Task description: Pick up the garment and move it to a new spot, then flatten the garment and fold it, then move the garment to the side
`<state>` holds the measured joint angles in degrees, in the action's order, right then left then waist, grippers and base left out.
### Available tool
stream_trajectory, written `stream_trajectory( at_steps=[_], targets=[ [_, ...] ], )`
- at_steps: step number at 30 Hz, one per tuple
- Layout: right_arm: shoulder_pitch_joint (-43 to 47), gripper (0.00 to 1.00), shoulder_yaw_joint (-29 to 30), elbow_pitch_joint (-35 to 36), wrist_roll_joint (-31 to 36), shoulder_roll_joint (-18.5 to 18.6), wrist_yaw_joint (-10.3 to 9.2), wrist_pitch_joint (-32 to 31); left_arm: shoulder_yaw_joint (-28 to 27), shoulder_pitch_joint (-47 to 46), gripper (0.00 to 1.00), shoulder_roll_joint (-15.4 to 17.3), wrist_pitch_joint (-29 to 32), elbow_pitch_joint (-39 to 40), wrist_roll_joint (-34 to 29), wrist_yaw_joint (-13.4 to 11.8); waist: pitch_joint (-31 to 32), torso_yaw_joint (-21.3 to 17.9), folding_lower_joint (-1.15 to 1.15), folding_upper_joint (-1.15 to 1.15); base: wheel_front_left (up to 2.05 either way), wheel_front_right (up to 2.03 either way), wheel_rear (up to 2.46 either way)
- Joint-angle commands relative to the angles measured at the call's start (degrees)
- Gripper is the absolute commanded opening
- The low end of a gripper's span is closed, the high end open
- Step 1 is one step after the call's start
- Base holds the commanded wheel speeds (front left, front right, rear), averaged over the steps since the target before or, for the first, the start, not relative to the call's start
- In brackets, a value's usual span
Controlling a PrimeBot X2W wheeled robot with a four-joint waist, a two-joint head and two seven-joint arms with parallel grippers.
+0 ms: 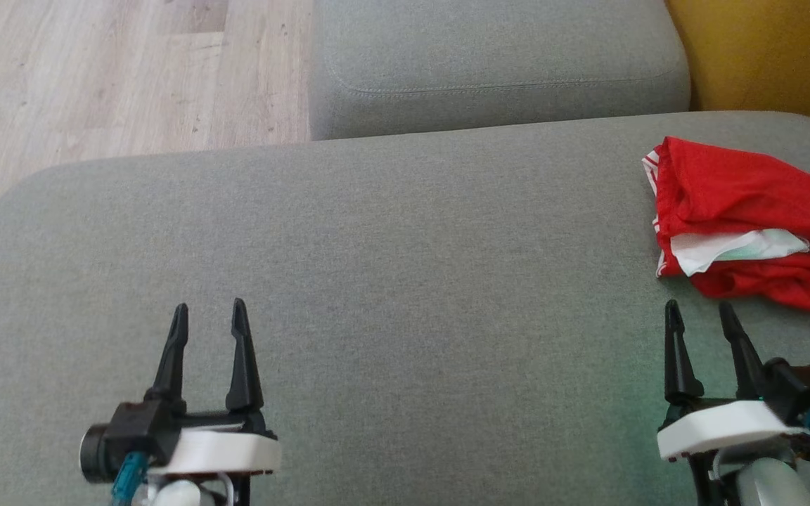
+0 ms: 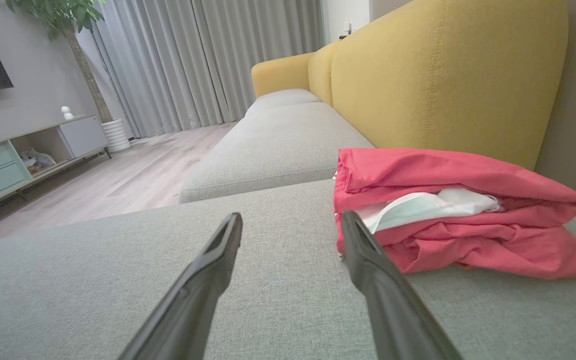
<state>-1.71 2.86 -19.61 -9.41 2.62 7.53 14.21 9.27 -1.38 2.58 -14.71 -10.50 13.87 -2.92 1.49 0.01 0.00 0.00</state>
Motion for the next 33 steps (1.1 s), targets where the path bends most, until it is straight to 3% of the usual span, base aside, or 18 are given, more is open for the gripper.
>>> stream_trajectory(
  at_steps=[1, 29, 30, 33],
  targets=[
    [-1.8, 1.0, -1.6, 1.9, 0.5, 0.3, -0.04, 0.8, -1.8, -1.5, 1.0, 0.3, -0.3, 2.0, 0.5, 0.4, 0.0, -0.1, 0.0, 0.0, 0.0, 0.0, 0.0],
    [-1.9, 1.0, -3.0, 1.3, 1.7, 0.3, -0.04, 0.8, -1.3, -1.5, 1.0, 0.3, -0.3, 0.2, 5.3, 1.3, 0.0, -0.3, 0.0, 0.0, 0.0, 0.0, 0.0],
    [0.0, 0.0, -1.7, -0.7, 1.3, 0.0, 0.0, 0.0, 0.3, 0.5, 0.0, 0.0, 0.0, -1.6, 5.3, 1.0, 0.0, -0.4, 0.0, 0.0, 0.0, 0.0, 0.0],
    [0.9, 0.0, -1.7, -3.2, 1.2, -0.1, 0.0, -0.1, 0.3, 1.5, 0.0, -0.1, 0.0, -4.1, 5.4, 1.0, 0.0, -0.4, 0.0, 0.0, 0.0, 0.0, 0.0]
  ],
)
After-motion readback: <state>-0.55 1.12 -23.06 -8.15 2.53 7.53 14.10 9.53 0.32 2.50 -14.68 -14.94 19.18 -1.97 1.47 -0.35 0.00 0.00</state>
